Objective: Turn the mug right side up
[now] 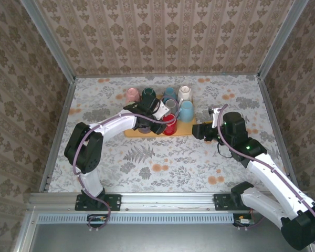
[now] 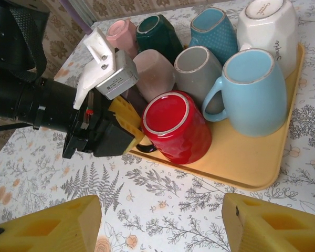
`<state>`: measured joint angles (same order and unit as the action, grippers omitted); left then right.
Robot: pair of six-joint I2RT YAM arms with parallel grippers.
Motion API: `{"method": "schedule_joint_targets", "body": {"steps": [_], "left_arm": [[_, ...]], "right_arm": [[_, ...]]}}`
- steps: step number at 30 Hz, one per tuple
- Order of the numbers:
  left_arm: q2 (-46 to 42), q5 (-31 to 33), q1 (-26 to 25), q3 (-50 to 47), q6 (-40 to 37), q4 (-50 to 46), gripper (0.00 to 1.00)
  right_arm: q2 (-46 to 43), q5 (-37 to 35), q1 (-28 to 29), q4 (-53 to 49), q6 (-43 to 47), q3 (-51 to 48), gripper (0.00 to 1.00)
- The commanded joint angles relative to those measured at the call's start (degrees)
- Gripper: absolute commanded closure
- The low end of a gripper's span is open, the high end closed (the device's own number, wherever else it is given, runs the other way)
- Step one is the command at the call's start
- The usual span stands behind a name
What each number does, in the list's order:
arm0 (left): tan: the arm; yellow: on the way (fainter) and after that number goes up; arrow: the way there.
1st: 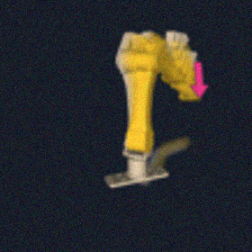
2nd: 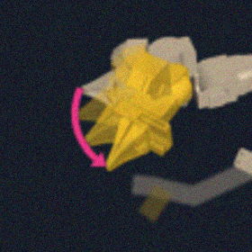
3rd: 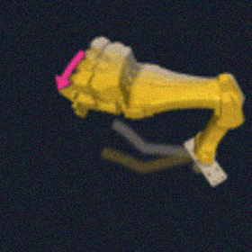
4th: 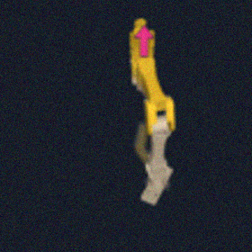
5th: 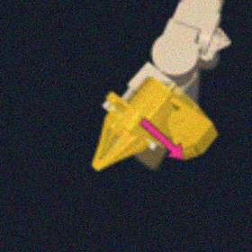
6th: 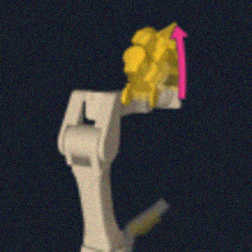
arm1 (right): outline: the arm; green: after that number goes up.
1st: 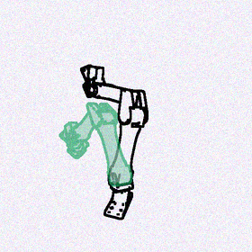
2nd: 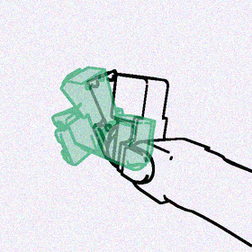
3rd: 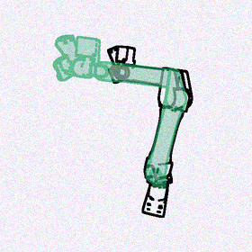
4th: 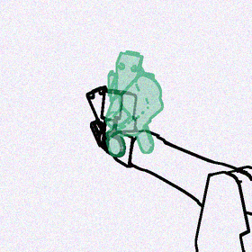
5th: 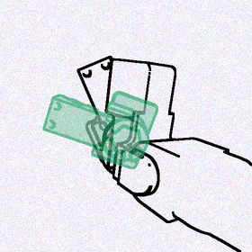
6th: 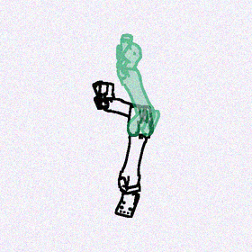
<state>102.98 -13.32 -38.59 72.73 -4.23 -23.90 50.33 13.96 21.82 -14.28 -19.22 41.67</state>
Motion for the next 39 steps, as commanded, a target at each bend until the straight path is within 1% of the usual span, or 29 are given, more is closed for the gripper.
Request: {"method": "schedule_joint_targets", "body": {"steps": [1,5,8,13,17,22,26,34,37,39], "left_arm": [[-1.79,-3.49,1.55,-2.74,1.45,0.78,0.60],[-2.22,-4.99,2.73,-3.58,1.99,1.89,0.60],[-0.82,-6.28,2.73,-2.91,1.13,1.83,0.60],[1.74,-4.53,2.64,-0.08,0.38,1.05,0.60],[3.52,-1.82,1.99,2.42,-1.09,-0.64,0.64],[5.01,0.37,0.89,3.38,-3.37,-2.10,0.73],[5.30,0.62,0.54,2.94,-3.07,-1.60,0.73],[4.62,2.11,0.60,2.71,-2.40,-1.06,0.95],[2.55,2.03,0.53,1.66,-1.34,0.34,1.00],[0.38,1.92,0.54,0.54,-0.46,1.44,1.00]], "right_arm": [[-0.14,-0.66,0.29,0.53,1.12,-0.70,0.37],[-0.27,-0.70,0.25,0.89,0.98,-0.89,0.37],[-0.40,-1.24,0.24,1.00,1.04,-1.24,0.37],[-0.50,-1.38,0.25,1.23,0.91,-1.59,0.37],[-0.82,-1.69,0.29,1.13,0.95,-1.75,0.37],[-1.17,-1.91,0.24,1.06,0.99,-2.03,0.37],[-1.03,-1.91,0.24,1.22,0.77,-2.21,0.37],[-1.57,-1.91,0.26,0.98,0.40,-2.03,0.40],[-2.55,-1.98,0.24,0.19,0.07,-1.69,0.42],[-3.61,-2.18,0.24,-0.67,-0.08,-1.25,0.42]]}}
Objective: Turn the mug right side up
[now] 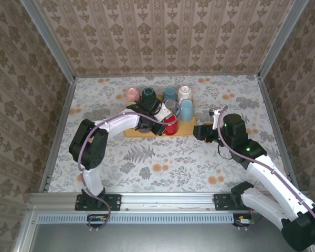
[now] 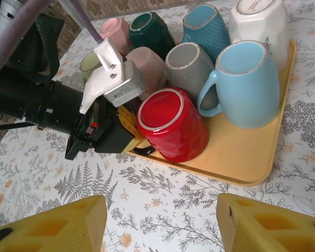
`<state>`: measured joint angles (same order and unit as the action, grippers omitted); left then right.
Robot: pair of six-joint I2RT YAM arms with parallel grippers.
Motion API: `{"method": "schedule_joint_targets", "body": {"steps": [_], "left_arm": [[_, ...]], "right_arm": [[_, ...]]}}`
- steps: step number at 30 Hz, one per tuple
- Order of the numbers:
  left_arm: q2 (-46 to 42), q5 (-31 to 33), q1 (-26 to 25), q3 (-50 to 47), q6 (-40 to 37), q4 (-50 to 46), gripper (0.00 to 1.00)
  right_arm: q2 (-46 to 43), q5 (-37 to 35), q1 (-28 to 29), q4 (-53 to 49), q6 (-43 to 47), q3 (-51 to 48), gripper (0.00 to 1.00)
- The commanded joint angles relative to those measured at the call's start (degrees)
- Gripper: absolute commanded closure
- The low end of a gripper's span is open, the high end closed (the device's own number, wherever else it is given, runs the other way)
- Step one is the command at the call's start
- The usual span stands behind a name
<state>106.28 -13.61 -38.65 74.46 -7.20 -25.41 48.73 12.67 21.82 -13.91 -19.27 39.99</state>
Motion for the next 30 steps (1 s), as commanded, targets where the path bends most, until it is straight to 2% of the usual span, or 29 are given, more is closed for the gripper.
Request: {"method": "schedule_joint_targets", "body": {"steps": [1,3,6,9,12,15,18,23,25,30], "left_arm": [[-4.06,2.27,0.65,-1.68,3.11,3.62,1.00],[-7.58,1.97,0.68,-3.63,5.01,5.69,1.00],[-12.89,-0.93,1.48,-6.74,9.16,10.12,1.00],[-19.59,-4.98,2.18,-11.69,14.52,17.78,1.00],[-24.98,-8.94,2.94,-17.43,22.39,28.30,1.00],[-29.14,-10.36,3.49,-23.89,32.14,42.66,1.00],[-30.55,-9.93,3.67,-30.61,43.22,62.89,1.00],[-24.64,-8.77,3.13,-36.22,59.68,98.26,1.00],[-23.50,-7.13,2.32,-35.89,63.72,101.00,1.00],[-25.27,-7.98,-4.04,-33.15,59.43,100.73,1.00]], "right_arm": [[-2.36,-0.32,0.24,-1.41,0.02,0.68,0.42],[-2.73,-0.88,0.32,-2.86,-1.43,1.71,0.41],[-2.82,-5.43,0.37,-7.24,-4.88,4.56,0.41],[-4.05,-0.93,0.48,-7.70,-3.73,5.51,0.43],[-5.78,6.33,0.52,-3.13,-5.06,4.16,0.48],[-5.63,9.61,0.61,2.48,-10.47,3.24,0.49],[-4.50,11.62,0.92,11.49,-17.74,1.49,0.48],[1.61,13.73,2.11,26.11,-30.33,0.35,0.42],[3.99,13.02,2.77,30.62,-33.55,0.35,0.40],[9.43,12.08,3.14,40.44,-40.29,-0.20,0.37]]}}
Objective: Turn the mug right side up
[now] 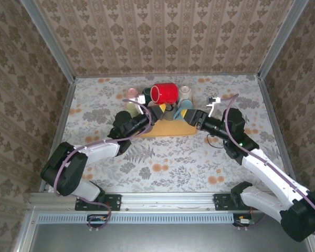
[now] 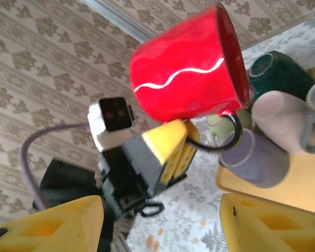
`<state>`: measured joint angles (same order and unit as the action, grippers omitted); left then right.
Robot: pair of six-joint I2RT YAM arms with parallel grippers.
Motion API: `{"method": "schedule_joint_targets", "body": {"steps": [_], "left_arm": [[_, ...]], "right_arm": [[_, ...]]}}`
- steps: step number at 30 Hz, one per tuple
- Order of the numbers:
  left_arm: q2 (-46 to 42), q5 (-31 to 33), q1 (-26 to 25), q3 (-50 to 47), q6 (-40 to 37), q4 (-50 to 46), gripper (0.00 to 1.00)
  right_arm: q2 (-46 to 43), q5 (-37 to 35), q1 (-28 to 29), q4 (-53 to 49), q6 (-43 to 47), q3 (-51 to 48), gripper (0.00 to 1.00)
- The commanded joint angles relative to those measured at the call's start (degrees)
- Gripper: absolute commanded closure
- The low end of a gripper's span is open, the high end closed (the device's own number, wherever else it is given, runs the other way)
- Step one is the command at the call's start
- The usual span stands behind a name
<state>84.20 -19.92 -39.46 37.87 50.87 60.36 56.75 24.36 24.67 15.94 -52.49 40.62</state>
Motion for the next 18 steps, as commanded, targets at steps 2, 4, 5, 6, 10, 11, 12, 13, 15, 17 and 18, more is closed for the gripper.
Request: {"method": "schedule_joint_targets", "body": {"steps": [2,4,5,6,10,11,12,13,15,17,18], "left_arm": [[-4.41,-0.31,-4.82,2.57,0.18,14.96,1.00],[-5.48,1.12,-5.30,1.41,0.10,15.05,1.00],[-6.01,1.20,-5.36,1.05,-0.18,15.04,1.00],[-6.44,1.19,-5.56,0.70,-0.59,15.10,1.00],[-8.18,2.43,-5.62,-0.41,-0.86,15.05,1.00],[-8.56,2.77,-5.67,-0.58,-0.94,15.05,1.00],[-8.94,2.78,-5.63,-0.62,-1.02,15.05,1.00],[-9.13,2.87,-5.70,-0.67,-0.89,15.05,1.00],[-9.23,2.87,-5.70,-0.62,-0.38,15.05,1.00],[-9.25,3.11,-5.84,-0.56,-0.10,15.05,1.00],[-9.32,3.16,-5.97,-0.47,-0.15,15.09,1.00]], "right_arm": [[2.41,-1.04,0.30,13.63,-8.90,-1.70,0.36],[3.60,-1.58,0.21,16.99,-11.11,-2.44,0.35],[4.43,-1.52,0.21,19.66,-12.58,-2.89,0.35],[5.47,-1.22,0.21,23.24,-14.00,-3.34,0.35],[8.90,-0.53,0.31,34.08,-19.48,-5.11,0.36],[9.39,-0.58,0.31,36.55,-20.35,-5.72,0.37],[9.71,-0.58,0.30,38.57,-20.99,-6.19,0.38],[10.09,-0.39,0.30,40.16,-21.36,-6.38,0.39],[11.35,0.60,0.45,43.96,-22.40,-6.17,0.41],[12.85,1.65,0.62,47.78,-23.73,-5.73,0.43],[13.46,1.84,0.73,49.04,-24.28,-5.56,0.45]]}}
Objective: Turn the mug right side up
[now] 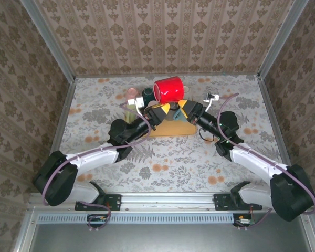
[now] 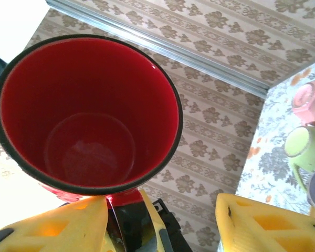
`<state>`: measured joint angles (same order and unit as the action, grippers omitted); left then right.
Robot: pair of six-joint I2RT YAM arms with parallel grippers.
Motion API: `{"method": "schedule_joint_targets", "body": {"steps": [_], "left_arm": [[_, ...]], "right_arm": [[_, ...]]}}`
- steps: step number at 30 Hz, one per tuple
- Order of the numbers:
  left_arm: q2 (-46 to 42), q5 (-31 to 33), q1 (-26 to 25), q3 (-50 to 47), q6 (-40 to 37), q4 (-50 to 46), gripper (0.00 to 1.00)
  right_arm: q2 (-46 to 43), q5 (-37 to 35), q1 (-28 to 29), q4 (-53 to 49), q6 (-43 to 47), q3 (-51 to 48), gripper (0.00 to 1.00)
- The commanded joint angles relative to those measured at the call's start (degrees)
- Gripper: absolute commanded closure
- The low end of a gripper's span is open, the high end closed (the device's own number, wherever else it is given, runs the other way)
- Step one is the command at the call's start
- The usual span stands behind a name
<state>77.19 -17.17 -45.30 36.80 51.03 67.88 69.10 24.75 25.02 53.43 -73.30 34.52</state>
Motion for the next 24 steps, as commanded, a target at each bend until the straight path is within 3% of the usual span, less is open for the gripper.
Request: {"method": "schedule_joint_targets", "body": {"steps": [1,12,24], "left_arm": [[-2.35,0.34,-0.37,0.79,-0.55,7.55,1.00],[-1.80,1.88,-0.80,0.92,0.11,7.45,1.00],[0.14,1.37,-1.54,0.80,1.35,7.36,1.00]], "right_arm": [[1.67,1.53,0.55,12.49,-4.05,0.84,0.46],[6.57,3.36,3.36,20.09,-7.51,3.45,0.54],[0.82,2.31,3.55,11.50,-1.16,2.89,0.88]]}}
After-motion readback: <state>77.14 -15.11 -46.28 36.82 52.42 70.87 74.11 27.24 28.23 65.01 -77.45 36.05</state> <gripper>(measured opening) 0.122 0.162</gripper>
